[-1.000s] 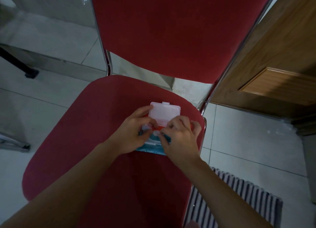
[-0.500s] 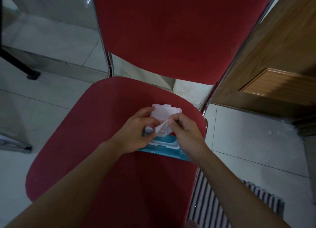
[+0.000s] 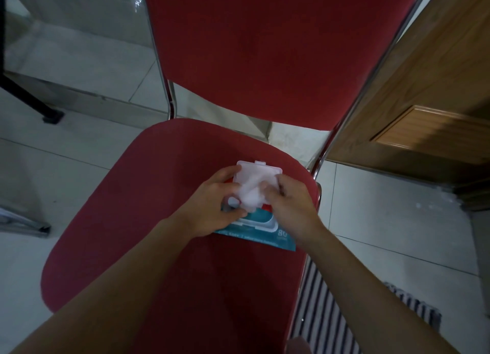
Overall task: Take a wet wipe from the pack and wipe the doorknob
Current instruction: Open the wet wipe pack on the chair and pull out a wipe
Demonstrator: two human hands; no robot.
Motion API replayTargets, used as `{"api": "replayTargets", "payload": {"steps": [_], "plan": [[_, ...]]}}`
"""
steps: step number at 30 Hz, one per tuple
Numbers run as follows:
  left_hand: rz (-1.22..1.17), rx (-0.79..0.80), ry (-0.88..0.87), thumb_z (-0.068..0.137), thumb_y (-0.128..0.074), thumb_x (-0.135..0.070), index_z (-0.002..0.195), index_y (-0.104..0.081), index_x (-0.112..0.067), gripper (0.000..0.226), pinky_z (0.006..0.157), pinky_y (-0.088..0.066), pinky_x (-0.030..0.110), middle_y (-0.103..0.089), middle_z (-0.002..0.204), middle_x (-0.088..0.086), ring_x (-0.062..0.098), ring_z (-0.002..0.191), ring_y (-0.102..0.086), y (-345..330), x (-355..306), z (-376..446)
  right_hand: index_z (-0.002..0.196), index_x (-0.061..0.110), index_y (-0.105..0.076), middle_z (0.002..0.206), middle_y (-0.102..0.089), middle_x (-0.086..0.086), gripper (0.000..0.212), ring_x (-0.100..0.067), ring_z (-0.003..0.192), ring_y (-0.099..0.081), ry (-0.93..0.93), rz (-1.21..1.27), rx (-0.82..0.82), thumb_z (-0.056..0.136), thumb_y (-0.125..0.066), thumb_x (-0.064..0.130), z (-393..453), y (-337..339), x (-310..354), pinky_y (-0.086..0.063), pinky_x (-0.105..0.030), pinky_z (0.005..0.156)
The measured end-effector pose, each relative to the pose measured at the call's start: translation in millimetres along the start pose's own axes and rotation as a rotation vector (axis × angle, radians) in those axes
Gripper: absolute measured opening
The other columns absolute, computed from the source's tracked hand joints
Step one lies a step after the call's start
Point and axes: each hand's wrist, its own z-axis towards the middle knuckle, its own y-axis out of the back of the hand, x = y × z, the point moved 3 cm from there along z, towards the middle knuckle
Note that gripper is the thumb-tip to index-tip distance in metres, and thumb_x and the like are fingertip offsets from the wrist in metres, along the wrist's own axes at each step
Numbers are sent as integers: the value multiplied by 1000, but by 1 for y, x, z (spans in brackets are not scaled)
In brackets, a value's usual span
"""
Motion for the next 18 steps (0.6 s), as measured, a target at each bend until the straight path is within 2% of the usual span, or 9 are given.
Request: {"api": "replayTargets", "payload": {"steps": [2, 5, 7, 9, 11, 13, 14, 16, 18], "plan": [[-2, 5, 5, 71, -76, -19, 96, -69, -17, 26, 99, -40, 24, -40, 141, 1, 9, 125, -42, -1, 1, -1, 85, 16, -61, 85, -65, -6, 13, -19, 78, -60, -59, 145, -23, 92, -50, 15, 3, 8, 3, -49, -32, 70], [12, 10, 36, 72, -75, -20, 96, -69, -17, 25, 97, -36, 20, -40, 141, -1, 10, 126, -42, -2, 0, -1, 81, 17, -59, 78, -62, 0, 13, -12, 71, -57, -5, 83, 38, 89, -53, 10, 3, 14, 5, -47, -19, 60], [7, 7, 76, 73, -74, -24, 99, -68, -16, 27, 92, -34, 17, -40, 142, -1, 9, 123, -44, -1, -3, 1, 90, 16, -61, 79, -64, 5, 14, -6, 71, -59, -14, 90, 64, 87, -54, 3, 0, 16, 4, -46, -9, 54], [-54, -1, 157, 73, -73, -28, 104, -67, -18, 33, 97, -33, 19, -42, 142, -2, 9, 126, -42, 2, -10, 4, 97, 16, -61, 86, -67, 3, 23, -10, 77, -63, -39, 147, 57, 84, -55, -3, -5, 20, 4, -48, -10, 57], [-89, 1, 219, 74, -72, -29, 106, -65, -19, 35, 113, -21, 33, -43, 143, 0, 13, 137, -28, 8, -21, 7, 96, 20, -61, 94, -69, -2, 31, -16, 86, -66, -69, 221, 31, 82, -56, -7, -12, 28, 9, -49, -18, 62], [-122, 24, 234, 75, -68, -38, 106, -63, -20, 36, 117, -2, 50, -45, 141, -3, 16, 142, -18, 15, -38, 10, 100, 17, -61, 97, -70, -5, 38, -19, 87, -67, -76, 284, 31, 79, -53, -14, -20, 37, 20, -51, -22, 62], [-162, 9, 219, 74, -66, -45, 105, -64, -21, 39, 117, -5, 52, -51, 136, -5, 16, 140, -26, 19, -49, 10, 104, 14, -61, 96, -71, -6, 43, -19, 85, -68, -62, 305, 40, 77, -51, -18, -24, 42, 28, -54, -25, 62], [-336, -45, 197, 68, -64, -51, 101, -67, -24, 43, 108, -35, 47, -67, 114, -6, 12, 117, -55, 35, -79, 13, 107, 13, -61, 90, -72, -6, 51, -18, 80, -70, -23, 323, 53, 74, -48, -23, -36, 54, 52, -57, -31, 66], [-528, -66, 214, 69, -68, -38, 98, -69, -19, 35, 94, -50, 41, -73, 101, 0, 15, 99, -66, 55, -118, 16, 108, 15, -60, 86, -72, -4, 57, -14, 76, -70, 25, 344, 61, 71, -46, -26, -49, 72, 82, -58, -27, 62]]}}
